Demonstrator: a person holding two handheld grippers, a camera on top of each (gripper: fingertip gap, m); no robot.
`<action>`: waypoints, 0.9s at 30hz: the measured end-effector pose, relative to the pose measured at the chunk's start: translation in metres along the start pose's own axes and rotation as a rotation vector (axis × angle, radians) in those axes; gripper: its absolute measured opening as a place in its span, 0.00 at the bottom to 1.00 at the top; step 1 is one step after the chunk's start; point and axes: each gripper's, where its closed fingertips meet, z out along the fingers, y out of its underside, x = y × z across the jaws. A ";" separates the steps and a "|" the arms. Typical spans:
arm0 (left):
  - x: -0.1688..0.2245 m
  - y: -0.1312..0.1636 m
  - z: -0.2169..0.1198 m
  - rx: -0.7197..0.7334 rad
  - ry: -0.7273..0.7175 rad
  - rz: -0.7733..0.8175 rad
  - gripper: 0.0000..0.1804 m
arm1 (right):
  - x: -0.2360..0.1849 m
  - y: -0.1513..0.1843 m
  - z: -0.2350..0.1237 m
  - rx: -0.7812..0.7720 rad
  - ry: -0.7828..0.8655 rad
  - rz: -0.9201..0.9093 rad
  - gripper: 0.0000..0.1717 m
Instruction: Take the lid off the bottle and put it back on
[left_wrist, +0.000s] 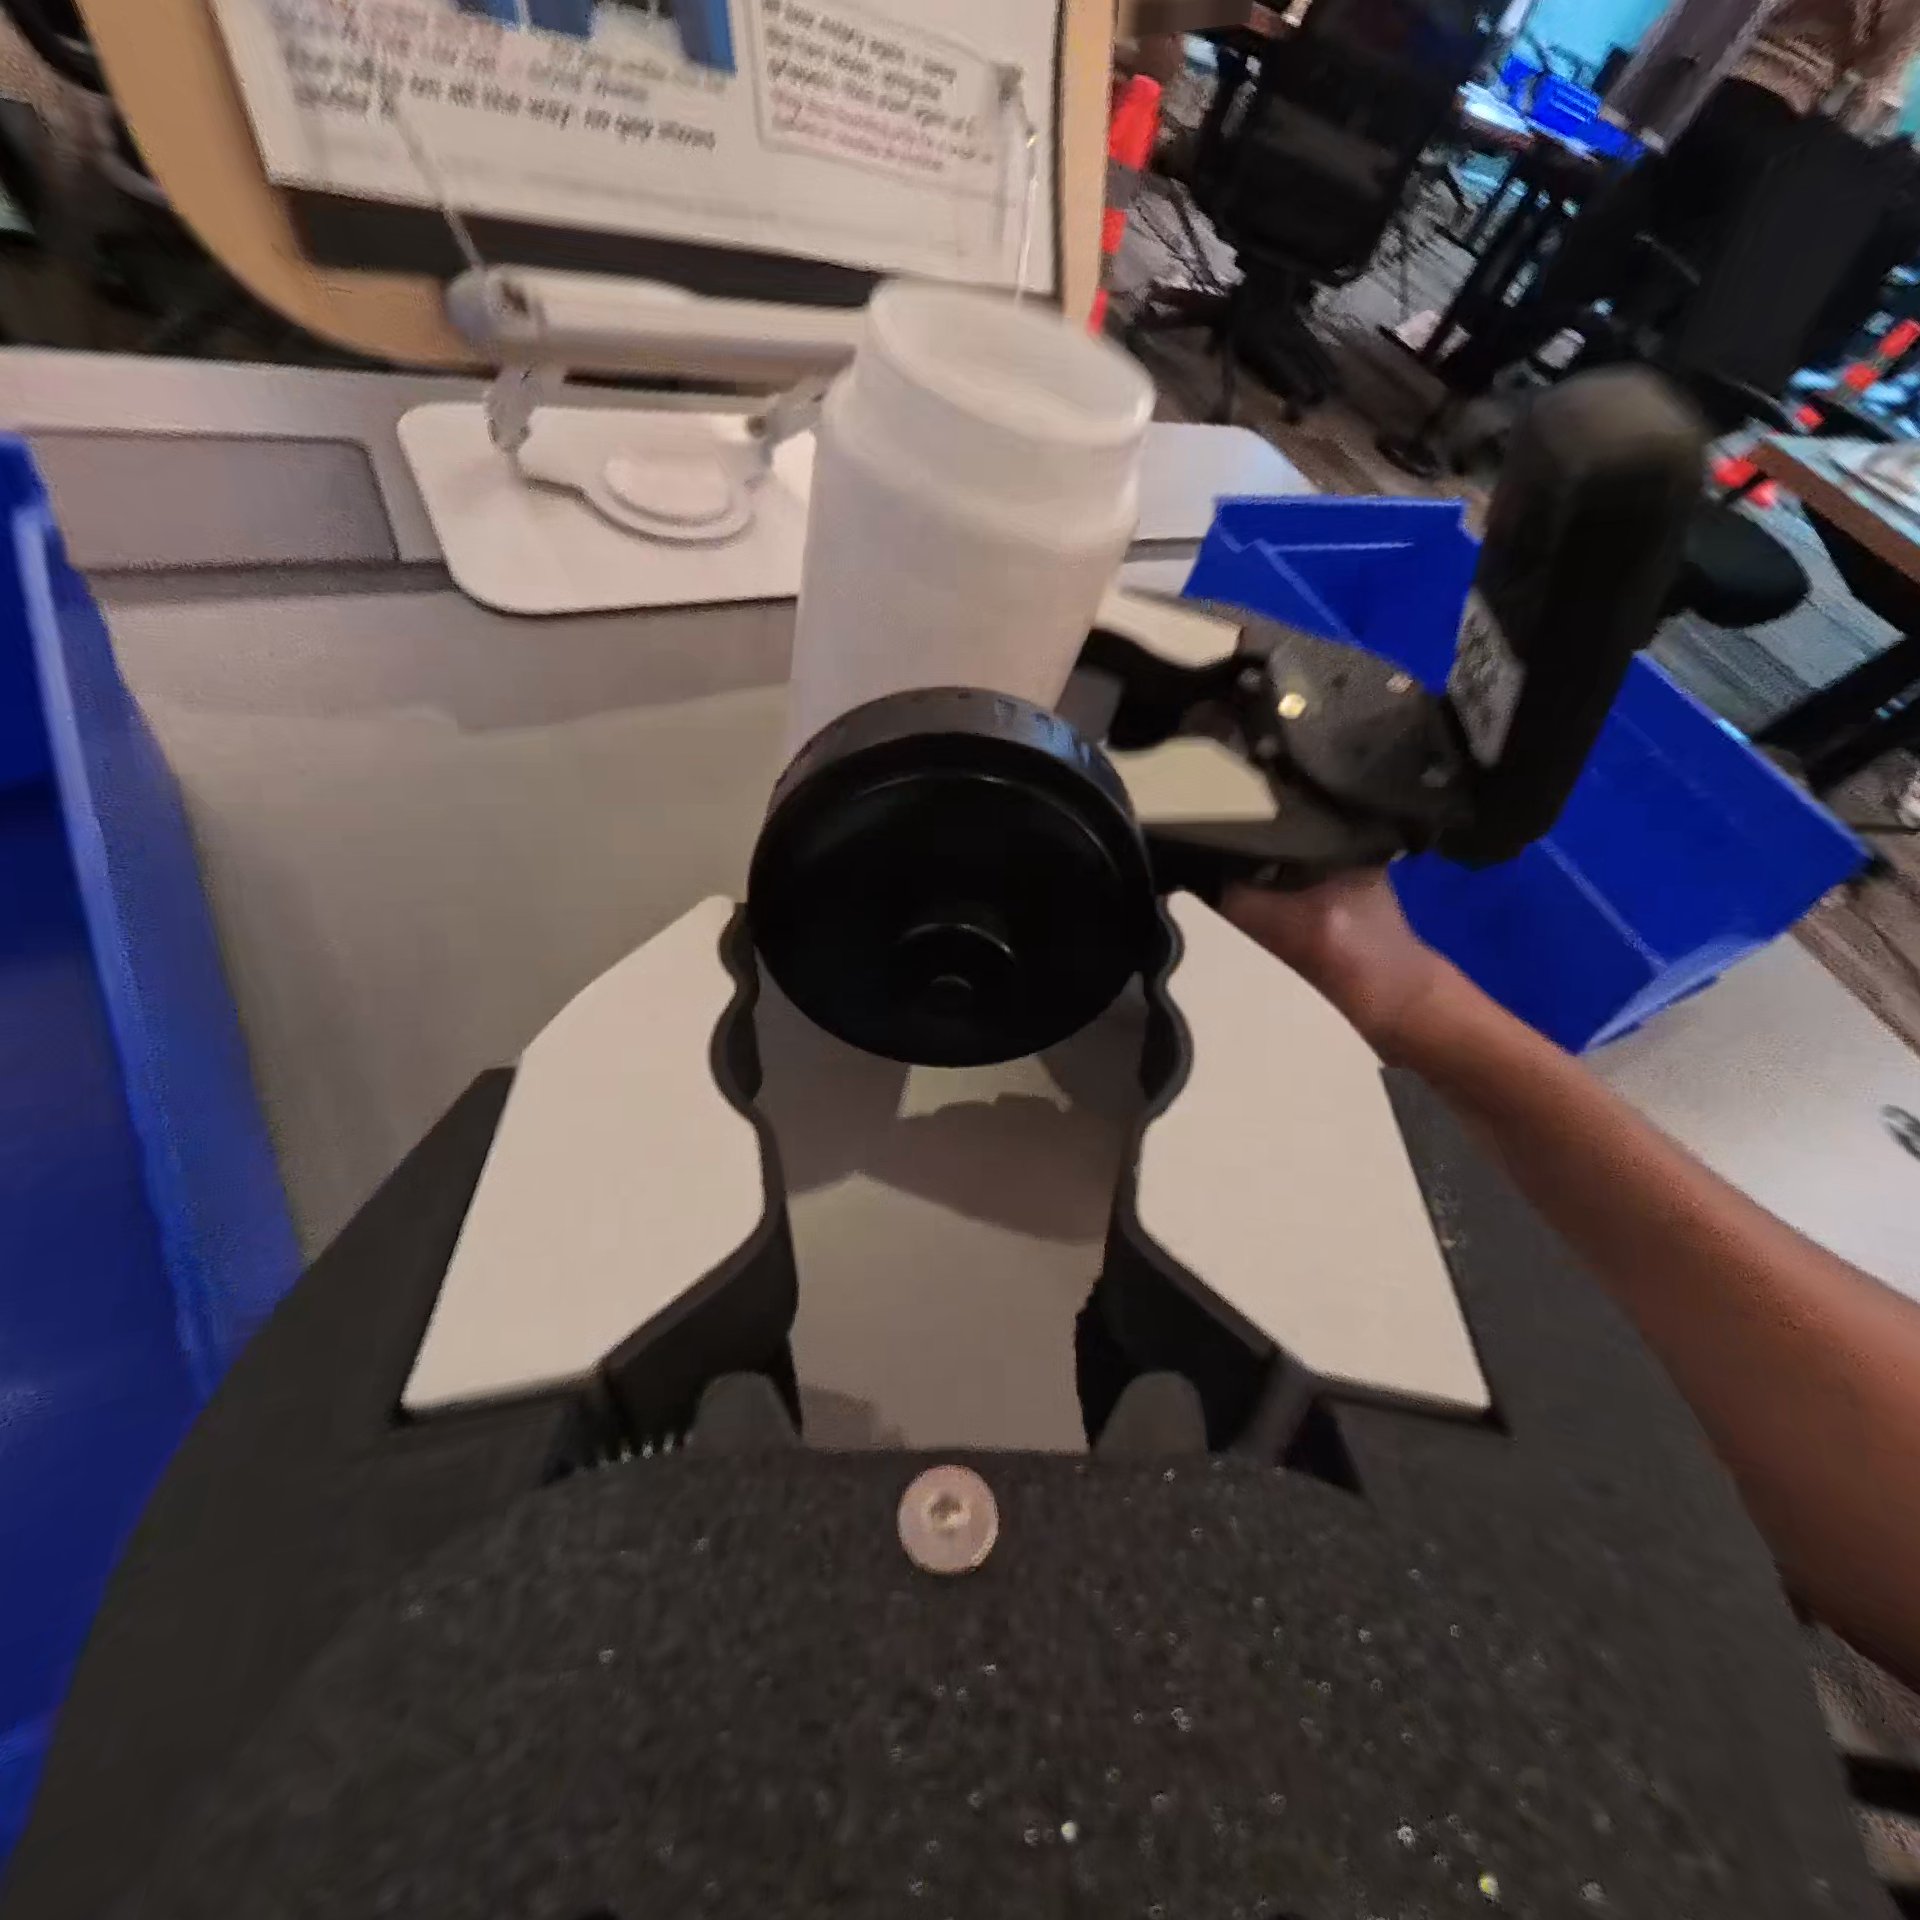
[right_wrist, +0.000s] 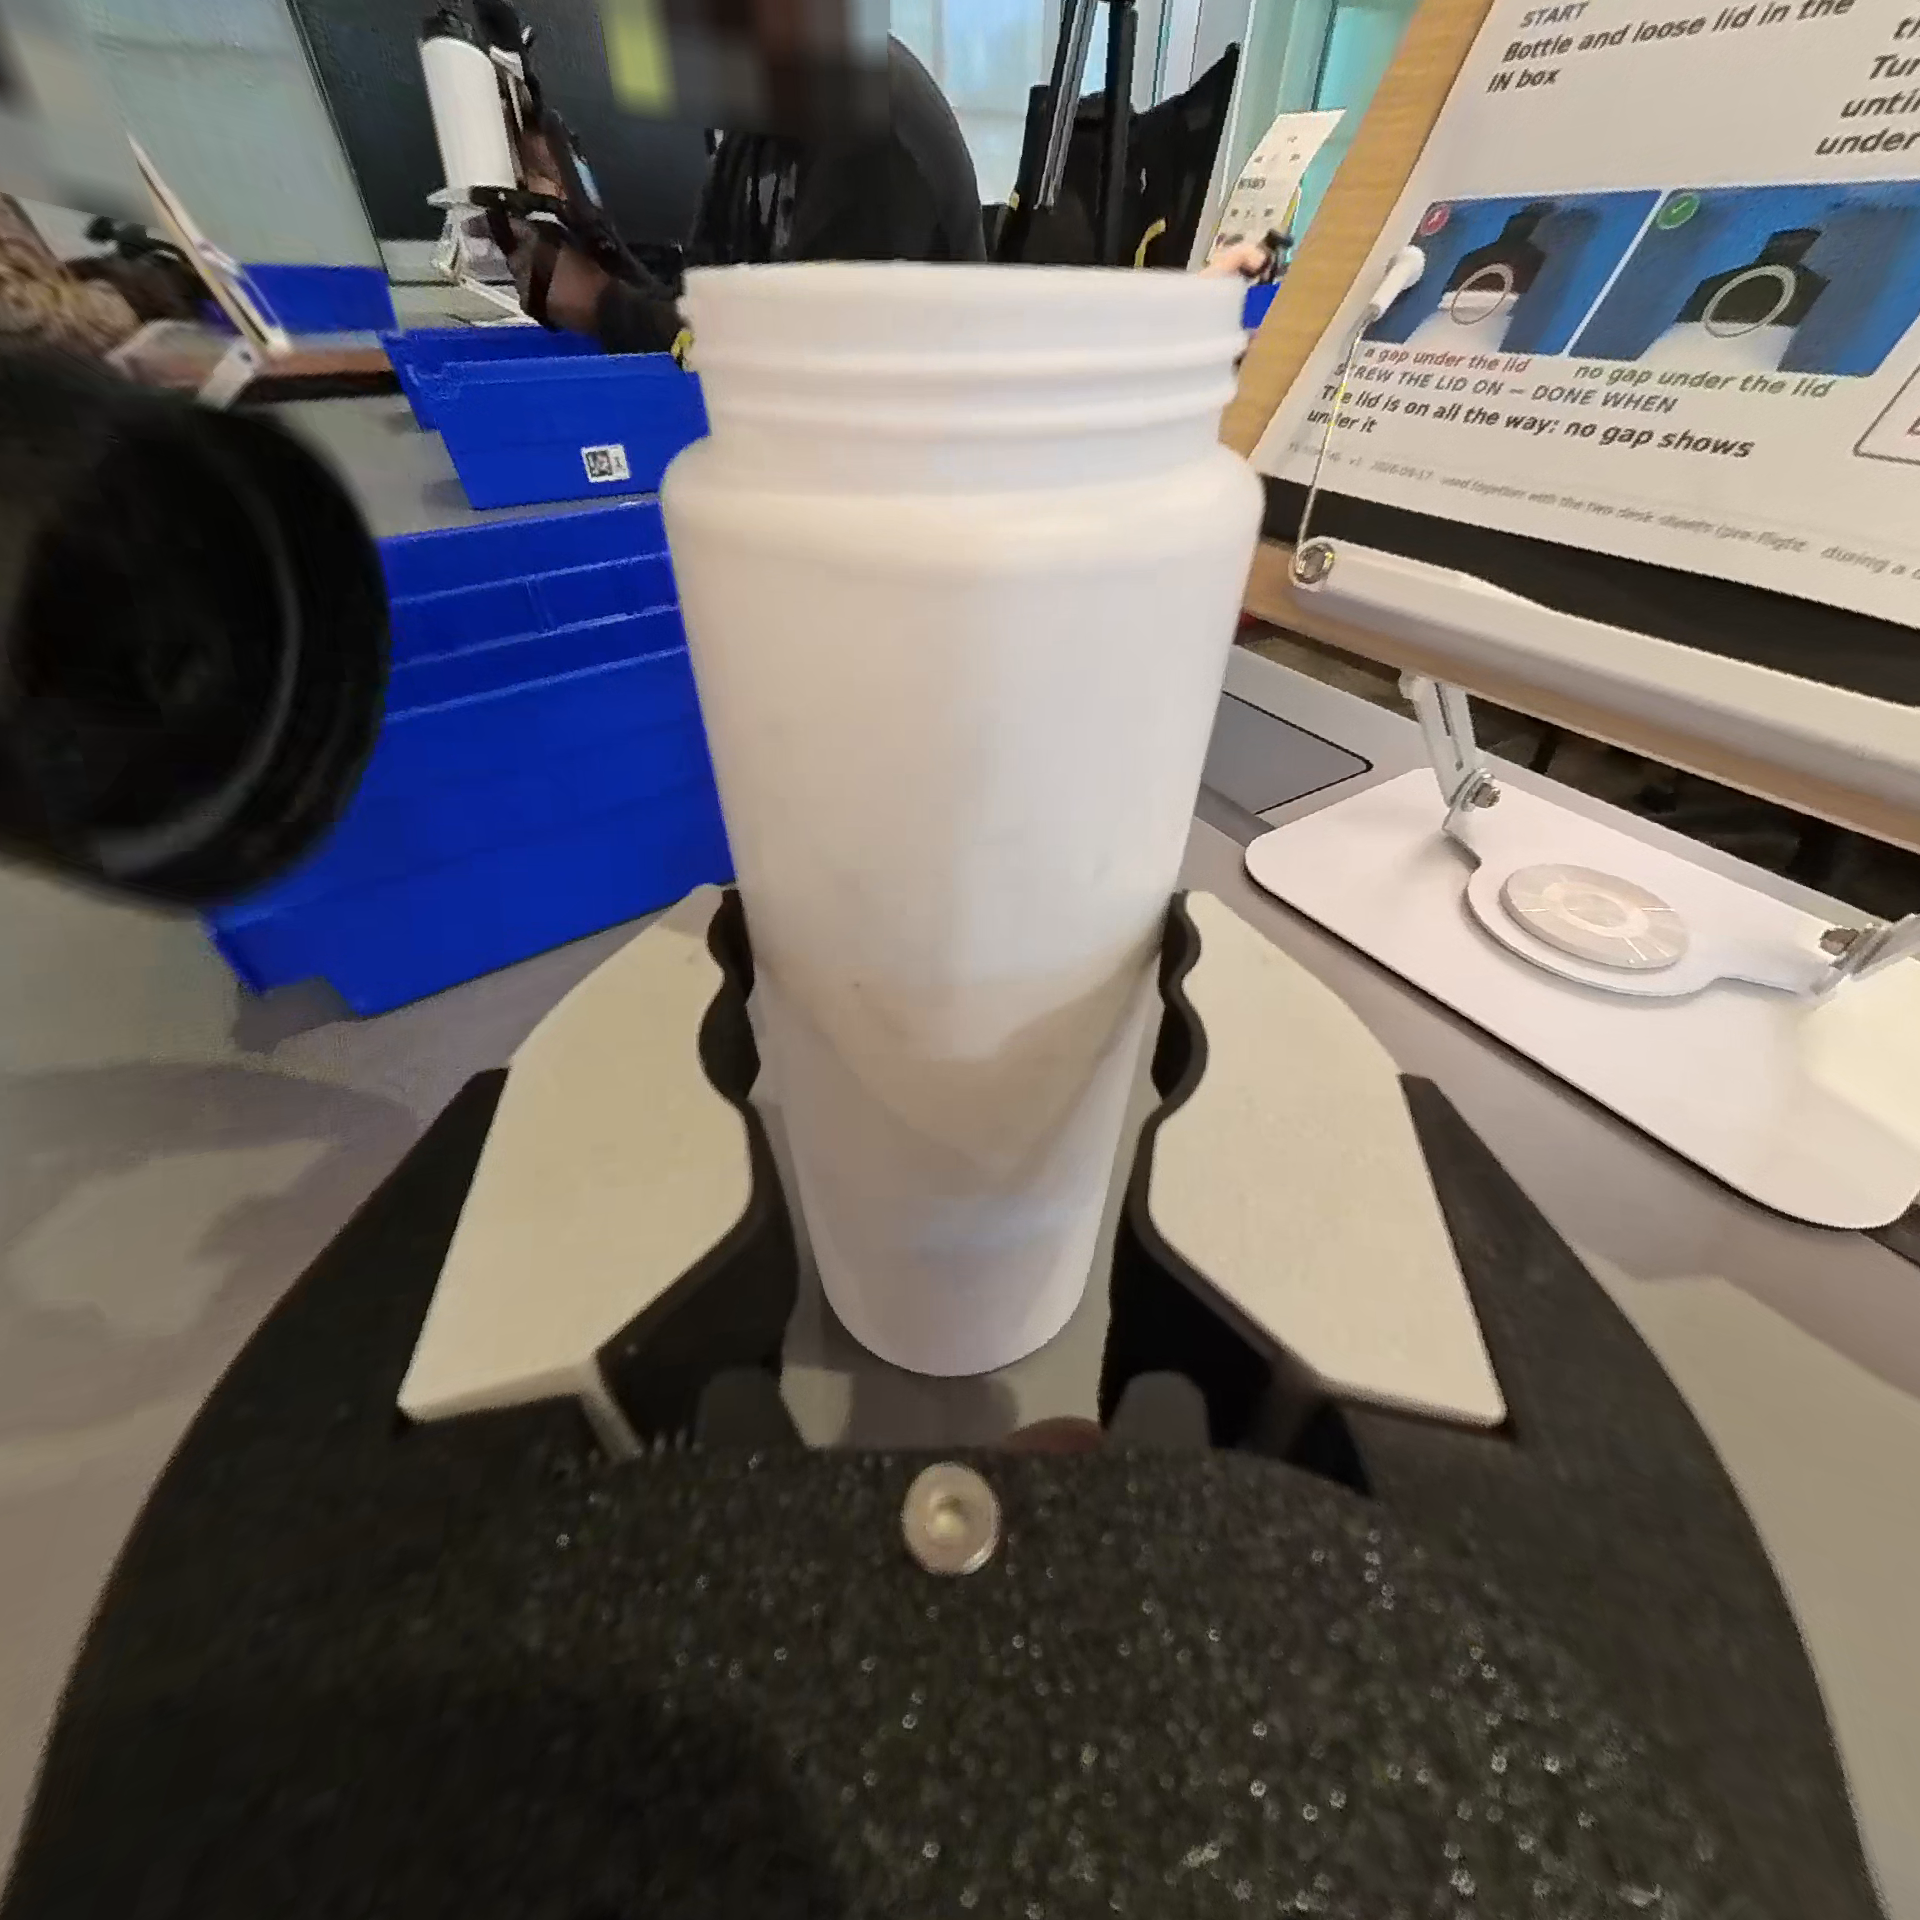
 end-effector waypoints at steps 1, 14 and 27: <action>-0.002 0.013 0.000 0.018 -0.024 -0.017 0.39 | 0.000 0.000 0.000 0.000 0.002 -0.001 0.44; -0.008 0.052 -0.008 0.124 -0.047 0.087 0.39 | 0.000 -0.002 0.002 -0.005 0.039 0.024 0.44; 0.000 0.053 -0.010 0.128 0.101 0.054 0.39 | 0.045 -0.182 -0.138 0.096 0.402 -0.041 0.44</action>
